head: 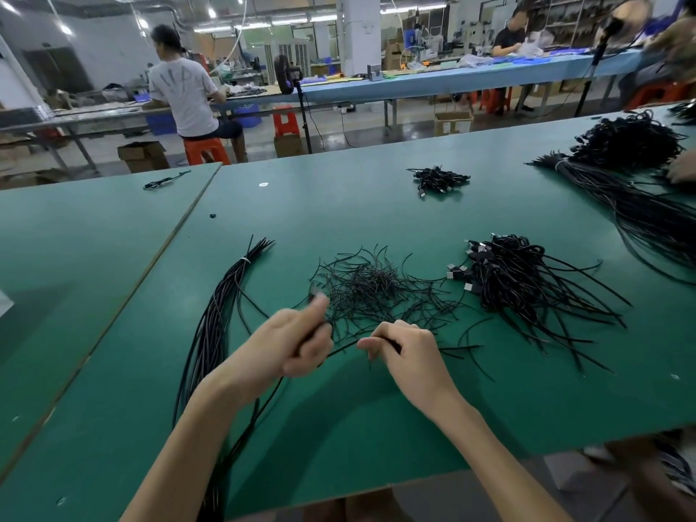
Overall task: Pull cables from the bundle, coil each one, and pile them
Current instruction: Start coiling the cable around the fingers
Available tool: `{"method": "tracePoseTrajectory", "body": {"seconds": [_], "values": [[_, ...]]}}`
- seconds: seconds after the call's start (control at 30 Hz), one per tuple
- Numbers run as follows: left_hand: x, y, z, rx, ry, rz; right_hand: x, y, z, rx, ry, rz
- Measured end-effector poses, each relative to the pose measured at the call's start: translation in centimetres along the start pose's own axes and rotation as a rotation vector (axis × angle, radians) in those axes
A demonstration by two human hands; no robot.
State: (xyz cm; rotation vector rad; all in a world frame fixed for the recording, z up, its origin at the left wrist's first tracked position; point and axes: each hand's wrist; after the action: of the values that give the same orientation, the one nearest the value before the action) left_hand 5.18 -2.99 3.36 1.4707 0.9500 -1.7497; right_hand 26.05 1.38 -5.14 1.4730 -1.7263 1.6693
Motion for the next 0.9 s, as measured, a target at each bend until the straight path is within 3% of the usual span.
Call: {"method": "tracePoseTrajectory", "body": {"seconds": [0.07,0.17,0.23,0.3,0.37,0.5,0.6,0.67,0.77,0.9], "values": [[0.1,0.9,-0.5,-0.001,-0.132,-0.4,-0.1,0.2,0.0,0.011,-0.011,0.07],[0.8,2.3,-1.5,-0.086,-0.243,-0.805,0.5,0.0,0.2,-0.039,-0.048,0.007],[1.6,3.0,-2.5,-0.18,-0.166,-1.082,1.0,-0.3,0.5,-0.094,-0.084,-0.101],[2.8,3.4,-3.6,-0.234,-0.038,-1.183,1.2,-0.4,0.8,-0.12,-0.117,-0.148],[3.6,3.4,-4.5,-0.267,0.042,-1.046,1.1,-0.3,0.9,-0.124,-0.139,-0.12],[3.8,3.7,-5.6,-0.433,0.143,-0.333,0.9,0.0,0.9,-0.038,-0.155,0.008],[3.6,4.0,-6.3,-0.374,0.227,0.308,0.8,0.4,0.8,0.091,-0.158,0.079],[2.8,3.9,-6.5,-0.315,0.314,0.614,0.8,0.4,0.7,0.133,-0.137,0.009],[1.7,4.0,-6.2,-0.282,0.3,0.859,0.6,0.1,0.5,0.15,-0.06,-0.177],[1.6,3.9,-5.6,-0.246,0.269,0.907,0.3,0.0,0.2,0.178,0.023,-0.327]]}}
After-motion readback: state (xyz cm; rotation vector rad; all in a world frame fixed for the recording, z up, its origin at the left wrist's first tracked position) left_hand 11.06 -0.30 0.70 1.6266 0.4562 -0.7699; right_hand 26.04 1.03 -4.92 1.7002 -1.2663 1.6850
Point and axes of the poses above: each hand's wrist, its own z-axis away from the middle knuckle, its own y-axis out of the palm, x = y × z, and after that the axes turned 9 degrees about x, right-handed
